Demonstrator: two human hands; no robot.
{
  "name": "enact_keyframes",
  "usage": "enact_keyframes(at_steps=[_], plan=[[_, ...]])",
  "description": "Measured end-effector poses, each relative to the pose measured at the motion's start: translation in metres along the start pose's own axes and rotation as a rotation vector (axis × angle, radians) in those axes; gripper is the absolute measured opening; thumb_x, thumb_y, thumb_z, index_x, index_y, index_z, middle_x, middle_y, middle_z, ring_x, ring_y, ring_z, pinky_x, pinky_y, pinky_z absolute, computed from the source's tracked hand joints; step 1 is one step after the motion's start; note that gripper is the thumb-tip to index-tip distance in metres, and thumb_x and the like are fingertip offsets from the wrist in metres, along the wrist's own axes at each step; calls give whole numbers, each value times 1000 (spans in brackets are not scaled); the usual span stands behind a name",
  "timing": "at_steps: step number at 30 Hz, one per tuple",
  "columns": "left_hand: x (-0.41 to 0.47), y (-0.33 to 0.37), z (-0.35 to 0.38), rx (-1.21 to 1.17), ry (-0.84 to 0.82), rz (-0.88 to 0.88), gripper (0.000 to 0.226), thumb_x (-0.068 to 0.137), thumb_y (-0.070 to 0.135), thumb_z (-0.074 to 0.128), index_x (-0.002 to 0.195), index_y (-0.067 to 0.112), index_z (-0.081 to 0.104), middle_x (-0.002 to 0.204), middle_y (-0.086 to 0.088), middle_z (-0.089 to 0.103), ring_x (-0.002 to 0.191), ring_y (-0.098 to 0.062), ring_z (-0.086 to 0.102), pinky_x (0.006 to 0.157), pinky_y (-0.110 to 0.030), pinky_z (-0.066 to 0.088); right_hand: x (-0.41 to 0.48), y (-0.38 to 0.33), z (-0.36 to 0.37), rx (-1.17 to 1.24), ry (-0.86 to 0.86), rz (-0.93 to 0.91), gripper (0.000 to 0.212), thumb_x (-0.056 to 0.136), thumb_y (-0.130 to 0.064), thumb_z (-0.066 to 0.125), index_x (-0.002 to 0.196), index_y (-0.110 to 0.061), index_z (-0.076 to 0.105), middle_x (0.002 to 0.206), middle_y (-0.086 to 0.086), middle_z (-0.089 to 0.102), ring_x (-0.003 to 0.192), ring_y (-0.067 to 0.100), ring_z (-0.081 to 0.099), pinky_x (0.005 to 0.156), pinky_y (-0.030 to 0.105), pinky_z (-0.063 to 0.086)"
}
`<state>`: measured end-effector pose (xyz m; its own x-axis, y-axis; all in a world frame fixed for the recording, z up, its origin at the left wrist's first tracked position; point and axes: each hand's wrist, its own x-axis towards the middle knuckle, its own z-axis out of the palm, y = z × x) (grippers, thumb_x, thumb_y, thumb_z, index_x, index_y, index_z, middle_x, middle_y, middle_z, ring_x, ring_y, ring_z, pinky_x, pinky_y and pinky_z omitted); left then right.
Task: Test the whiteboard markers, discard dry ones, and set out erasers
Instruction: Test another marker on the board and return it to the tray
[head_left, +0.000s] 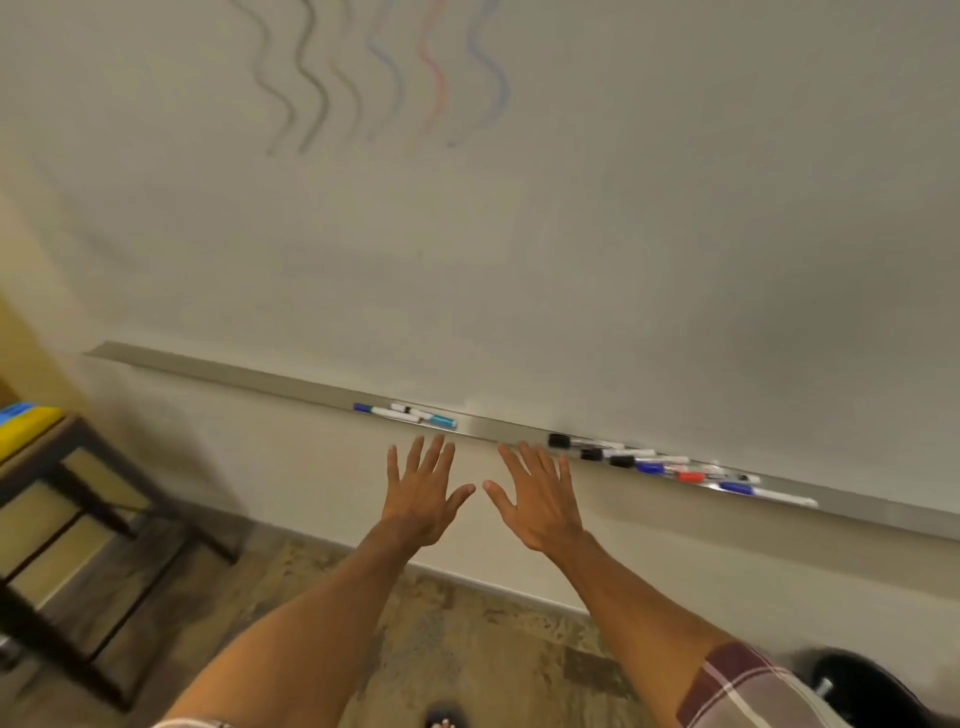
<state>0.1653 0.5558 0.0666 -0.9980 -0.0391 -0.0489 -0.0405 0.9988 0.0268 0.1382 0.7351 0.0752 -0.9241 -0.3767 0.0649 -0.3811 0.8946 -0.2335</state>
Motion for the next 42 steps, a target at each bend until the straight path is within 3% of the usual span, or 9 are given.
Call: enact_keyframes(at_steps=[8, 16, 24, 29, 34, 42], plan=[[20, -99, -3, -26, 5, -134, 126, 49, 76, -44, 155, 21, -6, 162, -1, -14, 149, -27, -15, 113, -55, -16, 78, -74, 30, -20, -48, -125, 98, 69, -76, -20, 150, -30, 8, 159, 0, 8, 146, 22, 4, 116, 49, -3], [83, -167, -1, -50, -12, -156, 111, 62, 75, -31, 156, 22, -4, 163, -1, -12, 149, -27, -11, 114, -56, -12, 162, -119, 53, -24, -96, -154, 61, 96, -56, 26, 150, -29, 14, 158, 2, 15, 145, 22, 11, 117, 45, 2], [126, -212, 12, -55, -81, -142, 90, 82, 74, -8, 156, 22, -5, 162, -1, -13, 149, -27, -13, 113, -56, -14, 213, -145, 88, -13, -202, -115, 60, 97, -53, 28, 150, -28, 13, 159, 1, 10, 146, 21, 7, 119, 42, 7], [149, -239, 29, -57, -123, -106, 118, 56, 78, -36, 156, 23, -6, 162, -1, -15, 149, -27, -13, 111, -56, -17, 233, -161, 107, -25, -248, -95, 61, 98, -53, 26, 151, -28, 9, 159, 0, 6, 146, 20, 6, 118, 39, 6], [163, -267, 40, -113, -200, -33, 134, 38, 81, -44, 154, 23, -10, 162, -1, -14, 149, -26, -11, 115, -54, -11, 243, -172, 124, -4, -270, -46, 61, 99, -50, 27, 151, -26, 5, 159, -2, 4, 146, 17, 5, 117, 35, 7], [185, -307, 68, -74, -260, 132, 131, 42, 81, -42, 155, 25, -7, 163, 1, -11, 149, -27, -13, 113, -55, -14, 251, -195, 150, -40, -244, 93, 62, 100, -44, 31, 152, -21, 6, 159, 0, 6, 146, 18, 5, 118, 34, 6]])
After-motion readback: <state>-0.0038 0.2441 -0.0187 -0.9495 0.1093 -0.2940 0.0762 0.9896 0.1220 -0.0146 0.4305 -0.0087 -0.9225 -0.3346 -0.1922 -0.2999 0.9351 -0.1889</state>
